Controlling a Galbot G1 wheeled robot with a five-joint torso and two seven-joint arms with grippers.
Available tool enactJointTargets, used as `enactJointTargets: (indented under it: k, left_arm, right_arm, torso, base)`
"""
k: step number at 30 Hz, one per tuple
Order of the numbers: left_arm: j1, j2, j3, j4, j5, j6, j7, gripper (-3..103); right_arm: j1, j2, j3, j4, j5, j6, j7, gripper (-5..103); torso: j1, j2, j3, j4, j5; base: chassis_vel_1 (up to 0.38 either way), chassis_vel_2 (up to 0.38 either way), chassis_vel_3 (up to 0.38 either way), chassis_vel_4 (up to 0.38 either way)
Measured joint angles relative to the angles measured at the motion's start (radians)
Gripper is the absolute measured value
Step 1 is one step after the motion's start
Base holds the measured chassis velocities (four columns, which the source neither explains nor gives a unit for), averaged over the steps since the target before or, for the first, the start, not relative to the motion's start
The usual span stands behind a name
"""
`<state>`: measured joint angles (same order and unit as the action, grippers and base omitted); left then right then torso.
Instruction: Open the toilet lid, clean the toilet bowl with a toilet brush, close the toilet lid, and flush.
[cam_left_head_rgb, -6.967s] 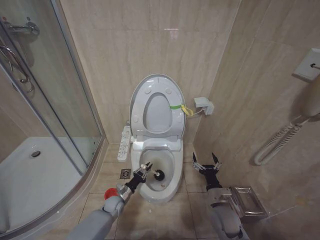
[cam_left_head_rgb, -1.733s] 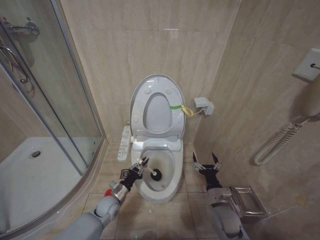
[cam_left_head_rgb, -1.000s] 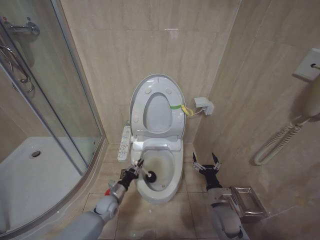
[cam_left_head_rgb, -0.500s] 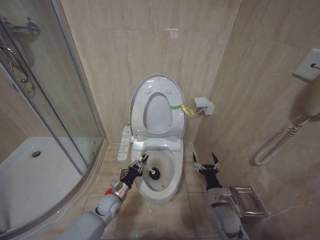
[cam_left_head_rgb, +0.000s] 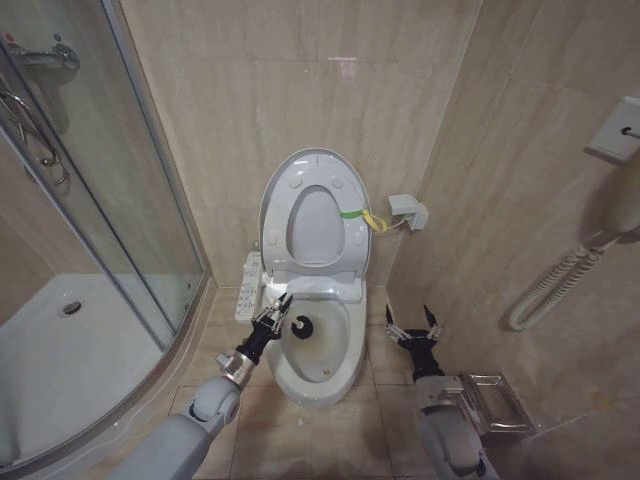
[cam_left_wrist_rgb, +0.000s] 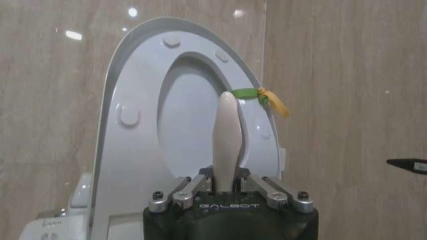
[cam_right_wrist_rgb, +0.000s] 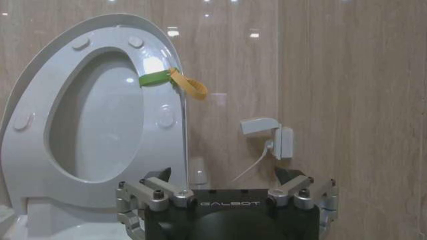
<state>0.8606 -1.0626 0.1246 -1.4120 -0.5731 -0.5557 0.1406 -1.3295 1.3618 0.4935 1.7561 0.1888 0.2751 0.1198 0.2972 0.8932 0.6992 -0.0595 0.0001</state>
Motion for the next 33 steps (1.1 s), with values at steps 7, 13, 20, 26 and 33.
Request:
enactJointTargets:
  k: [7,13,20,26,33]
  left_arm:
    - [-0.001,-0.008,-0.001,0.016,0.002,-0.002,-0.003,19]
    - [0.000,-0.006,0.045,0.015,-0.058,0.024,-0.025,19]
    - [0.009,-0.018,0.120,0.012,-0.103,0.046,-0.044,19]
    - [0.019,-0.009,0.175,0.001,-0.142,0.075,-0.067,19]
    - [0.005,-0.006,0.186,0.095,-0.188,0.079,-0.061,19]
  right_arm:
    - [0.000,0.000,0.000,0.000,0.000,0.000,0.000,100]
    - [0.000,0.000,0.000,0.000,0.000,0.000,0.000,100]
    - [0.000,0.000,0.000,0.000,0.000,0.000,0.000,100]
    - [0.000,0.000,0.000,0.000,0.000,0.000,0.000,100]
    - [0.000,0.000,0.000,0.000,0.000,0.000,0.000,100]
  torso:
    - [0.000,0.000,0.000,0.0000,0.0000]
    - [0.000,0.000,0.000,-0.0001,0.0000]
    - [0.000,0.000,0.000,-0.0001,0.0000]
    - [0.000,0.000,0.000,-0.0001,0.0000]
    - [0.000,0.000,0.000,0.0001,-0.0002]
  base:
    - [0.000,0.000,0.000,0.000]
    - [0.000,0.000,0.000,0.000]
    - [0.000,0.000,0.000,0.000]
    - [0.000,0.000,0.000,0.000]
    - [0.000,0.000,0.000,0.000]
